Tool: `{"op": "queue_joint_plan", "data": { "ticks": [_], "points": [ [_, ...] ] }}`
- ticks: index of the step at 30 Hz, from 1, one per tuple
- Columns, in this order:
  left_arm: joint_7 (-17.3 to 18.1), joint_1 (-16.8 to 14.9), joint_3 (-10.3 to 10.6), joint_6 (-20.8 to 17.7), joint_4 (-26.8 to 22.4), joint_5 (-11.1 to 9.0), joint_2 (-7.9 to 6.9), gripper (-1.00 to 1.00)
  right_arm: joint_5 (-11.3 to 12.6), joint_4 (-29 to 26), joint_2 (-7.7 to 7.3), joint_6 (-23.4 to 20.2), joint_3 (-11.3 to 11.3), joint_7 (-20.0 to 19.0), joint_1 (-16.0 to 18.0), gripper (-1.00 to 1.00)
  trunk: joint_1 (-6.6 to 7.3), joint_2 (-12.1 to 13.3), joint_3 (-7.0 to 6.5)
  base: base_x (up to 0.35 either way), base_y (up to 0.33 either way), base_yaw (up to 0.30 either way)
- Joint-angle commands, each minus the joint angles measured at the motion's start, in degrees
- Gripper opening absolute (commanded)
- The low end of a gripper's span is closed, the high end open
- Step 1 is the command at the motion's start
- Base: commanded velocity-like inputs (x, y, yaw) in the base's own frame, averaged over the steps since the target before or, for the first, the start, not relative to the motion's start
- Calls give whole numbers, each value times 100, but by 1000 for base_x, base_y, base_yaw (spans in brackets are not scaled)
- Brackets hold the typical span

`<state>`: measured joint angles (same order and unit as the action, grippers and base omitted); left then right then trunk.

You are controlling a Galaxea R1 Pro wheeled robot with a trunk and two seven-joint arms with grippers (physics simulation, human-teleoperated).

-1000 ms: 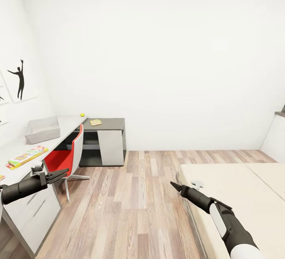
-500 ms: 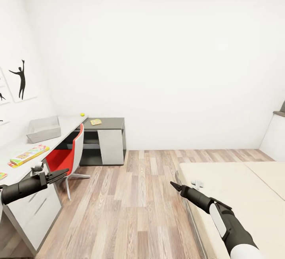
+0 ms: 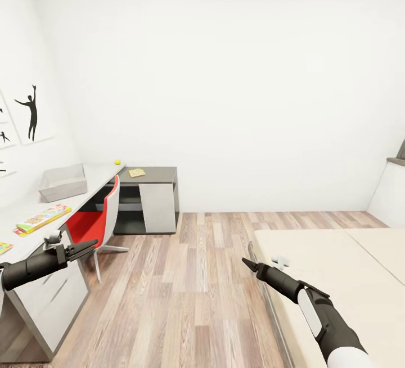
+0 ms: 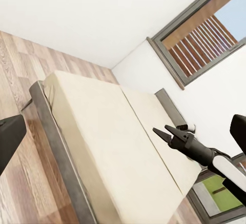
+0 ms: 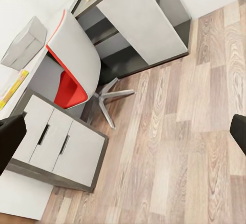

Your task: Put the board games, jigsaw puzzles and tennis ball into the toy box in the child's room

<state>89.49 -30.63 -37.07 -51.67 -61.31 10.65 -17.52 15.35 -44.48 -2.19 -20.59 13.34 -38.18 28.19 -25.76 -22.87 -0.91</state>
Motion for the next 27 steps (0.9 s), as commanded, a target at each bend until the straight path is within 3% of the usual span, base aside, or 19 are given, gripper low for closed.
{"op": "queue_joint_plan", "data": {
  "ticks": [1, 27],
  "points": [
    [51, -4, -11, -57, -3, 60, 3, 100, 47, 1, 2, -50, 10, -11, 0, 100, -2, -5, 3, -12, -5, 0],
    [51, -4, -11, -55, -3, 65, 5, 100, 47, 1, 5, -50, 10, -14, 2, 100, -2, -5, -1, -44, -68, -13]
  ]
}}
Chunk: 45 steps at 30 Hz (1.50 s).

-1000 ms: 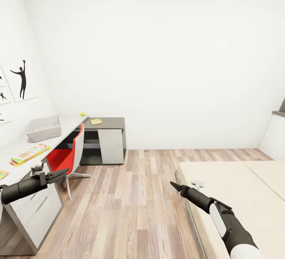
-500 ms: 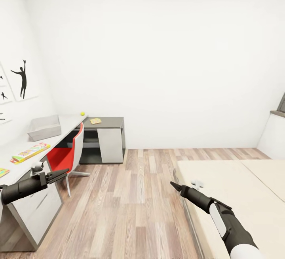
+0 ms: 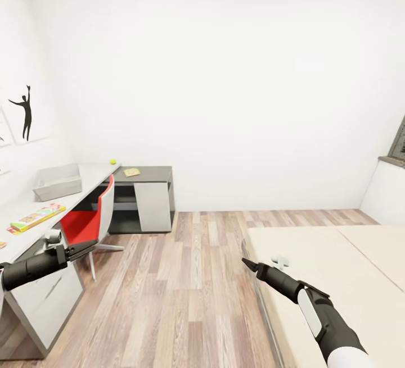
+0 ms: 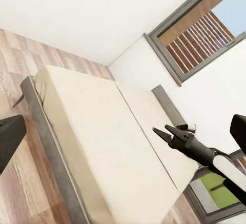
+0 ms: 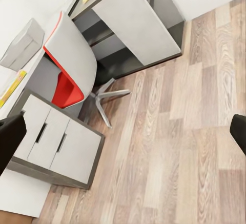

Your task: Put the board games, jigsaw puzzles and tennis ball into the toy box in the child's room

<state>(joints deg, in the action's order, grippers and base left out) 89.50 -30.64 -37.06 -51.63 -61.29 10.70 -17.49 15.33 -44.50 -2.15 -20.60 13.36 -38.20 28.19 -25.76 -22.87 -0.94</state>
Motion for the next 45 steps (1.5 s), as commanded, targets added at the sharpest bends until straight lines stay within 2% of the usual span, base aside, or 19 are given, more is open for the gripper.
{"op": "queue_joint_plan", "data": {
  "ticks": [1, 24, 45],
  "points": [
    [50, -4, -12, -60, -6, 59, 2, 100, 49, 2, 1, -50, 9, -12, 2, 100, -2, -4, 1, -4, -131, -91],
    [50, -4, -12, -63, -6, 57, 2, 100, 49, 2, 4, -42, -7, -4, 2, 100, -2, -4, -15, -9, -13, -61],
    [50, -4, -12, -61, -6, 57, 0, 100, 49, -5, 4, -41, -24, -8, 2, 100, -2, -4, -16, -21, -5, -5]
  ]
}}
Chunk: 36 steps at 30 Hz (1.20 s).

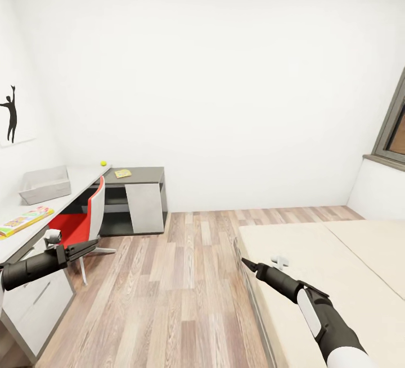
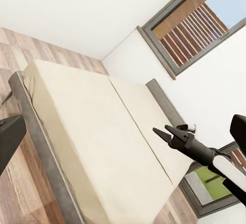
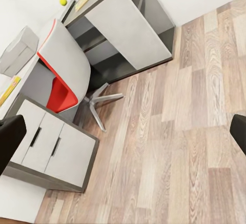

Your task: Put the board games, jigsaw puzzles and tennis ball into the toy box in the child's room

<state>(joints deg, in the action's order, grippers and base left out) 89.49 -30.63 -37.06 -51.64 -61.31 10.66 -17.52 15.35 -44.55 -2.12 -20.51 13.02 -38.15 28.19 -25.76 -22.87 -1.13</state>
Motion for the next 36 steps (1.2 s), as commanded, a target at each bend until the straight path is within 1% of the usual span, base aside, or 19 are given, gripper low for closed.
{"op": "queue_joint_plan", "data": {
  "ticks": [1, 4, 13, 27, 36],
  "points": [
    [51, -4, -11, -61, -3, 62, 3, 100, 47, 0, 1, -50, 8, -12, 2, 100, -2, -4, 3, 0, 0, 0],
    [51, -4, -11, -58, -3, 60, 3, 100, 47, 0, 1, -50, 2, -14, 2, 100, -2, -4, 3, 0, 0, 24],
    [51, -4, -11, -59, -3, 59, 3, 100, 47, -1, 1, -50, -1, -15, 2, 100, -2, -4, 3, 0, 0, 143],
    [51, -4, -11, -58, -3, 64, 3, 100, 47, -1, 1, -50, -1, -17, 2, 100, -2, -4, 3, 0, -2, 10],
    [51, -5, -11, -57, -3, 59, 3, 100, 47, -1, 1, -50, -1, -16, 2, 100, -2, -4, 3, -37, -90, 3]
  ]
}}
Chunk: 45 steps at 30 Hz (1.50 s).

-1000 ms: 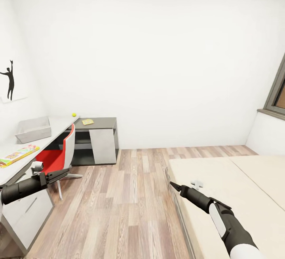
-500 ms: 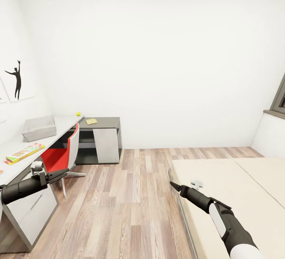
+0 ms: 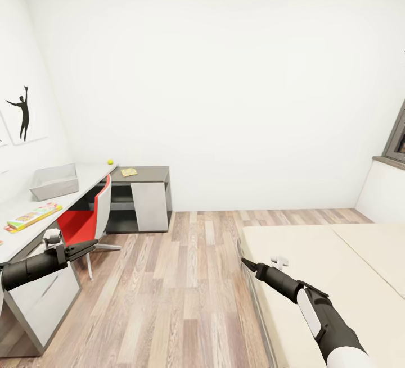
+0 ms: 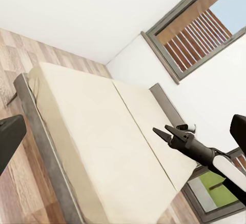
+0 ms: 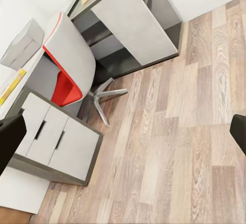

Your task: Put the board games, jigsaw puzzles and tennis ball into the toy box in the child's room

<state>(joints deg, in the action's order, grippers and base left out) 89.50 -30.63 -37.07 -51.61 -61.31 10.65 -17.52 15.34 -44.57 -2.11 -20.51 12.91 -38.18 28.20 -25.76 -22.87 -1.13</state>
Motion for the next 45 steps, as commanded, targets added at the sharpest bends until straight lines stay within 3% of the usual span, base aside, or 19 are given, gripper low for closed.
{"op": "queue_joint_plan", "data": {
  "ticks": [1, 20, 27, 34, 45],
  "points": [
    [51, -4, -11, -60, -4, 60, 3, 100, 48, 1, 1, -50, 10, -13, 2, 100, -2, -4, 3, -10, -27, 39],
    [51, -4, -11, -66, -4, 65, 3, 100, 28, 1, 13, -43, 7, -6, 2, 100, -2, -4, 3, -1, -123, 102],
    [51, -6, -15, -52, -2, 62, 47, 100, 78, -15, 81, -41, 107, 10, 1, 100, -2, -4, 3, 0, 0, 0],
    [51, -4, -19, -51, -3, 60, 111, 100, 90, -17, 26, -41, 278, -17, 9, 100, -2, -4, 3, 0, 0, 0],
    [51, -4, -11, -51, -4, 60, 118, 100, 92, -17, 11, -41, 308, -33, 10, 100, -2, -4, 3, 0, 0, 0]
  ]
}}
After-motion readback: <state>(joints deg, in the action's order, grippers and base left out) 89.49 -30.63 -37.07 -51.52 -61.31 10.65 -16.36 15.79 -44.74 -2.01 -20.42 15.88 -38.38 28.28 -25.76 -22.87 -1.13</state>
